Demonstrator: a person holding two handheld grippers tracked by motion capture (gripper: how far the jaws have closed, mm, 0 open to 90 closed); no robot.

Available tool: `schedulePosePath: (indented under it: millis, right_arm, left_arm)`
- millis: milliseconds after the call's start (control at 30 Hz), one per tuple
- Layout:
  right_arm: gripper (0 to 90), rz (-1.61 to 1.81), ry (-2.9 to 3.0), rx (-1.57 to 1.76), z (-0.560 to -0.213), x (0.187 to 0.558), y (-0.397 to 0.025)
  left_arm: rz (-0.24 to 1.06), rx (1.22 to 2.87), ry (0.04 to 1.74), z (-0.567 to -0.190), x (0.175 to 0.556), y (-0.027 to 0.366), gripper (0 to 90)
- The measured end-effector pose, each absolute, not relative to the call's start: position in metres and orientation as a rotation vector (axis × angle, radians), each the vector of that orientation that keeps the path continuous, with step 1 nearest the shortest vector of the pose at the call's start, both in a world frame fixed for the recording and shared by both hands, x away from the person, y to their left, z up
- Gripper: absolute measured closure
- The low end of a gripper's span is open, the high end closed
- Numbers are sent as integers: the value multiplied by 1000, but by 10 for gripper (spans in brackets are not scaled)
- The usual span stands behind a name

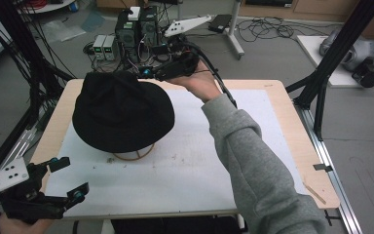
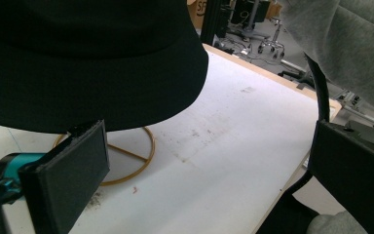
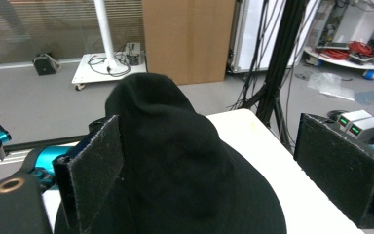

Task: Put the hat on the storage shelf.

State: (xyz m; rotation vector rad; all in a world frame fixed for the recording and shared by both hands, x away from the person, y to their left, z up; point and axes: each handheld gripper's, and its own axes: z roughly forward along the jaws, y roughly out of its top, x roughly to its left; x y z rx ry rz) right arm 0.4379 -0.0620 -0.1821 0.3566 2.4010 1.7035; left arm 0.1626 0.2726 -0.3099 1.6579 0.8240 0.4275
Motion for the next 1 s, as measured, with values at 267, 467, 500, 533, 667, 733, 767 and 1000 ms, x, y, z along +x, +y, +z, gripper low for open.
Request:
schedulePosePath:
  millis: [267, 467, 500, 533, 667, 733, 767, 1000]
  right_arm:
    - [107, 1691, 2376, 404, -189, 434, -91]
    - [108, 1688, 2346, 447, -198, 428, -116]
    - [107, 1688, 2342, 457, -200, 427, -121]
    - [107, 1691, 2332, 459, -202, 426, -126]
    - [107, 1660, 2340, 516, -208, 424, -144]
    - [107, 1633, 2357, 550, -208, 423, -152]
    - [107, 1627, 2358, 559, -208, 422, -156]
    - [108, 1649, 2277, 578, -214, 409, -182]
  left_arm:
    - [428, 1653, 814, -308, 166, 272, 18]
    - [424, 1648, 812, -308, 173, 272, 18]
    - [425, 1647, 807, -307, 174, 273, 18]
    - [424, 1644, 804, -307, 175, 273, 18]
    - [422, 1632, 803, -306, 180, 275, 18]
    - [421, 1628, 800, -306, 183, 277, 18]
    - [421, 1621, 800, -305, 186, 279, 18]
    - [421, 1604, 794, -304, 192, 283, 18]
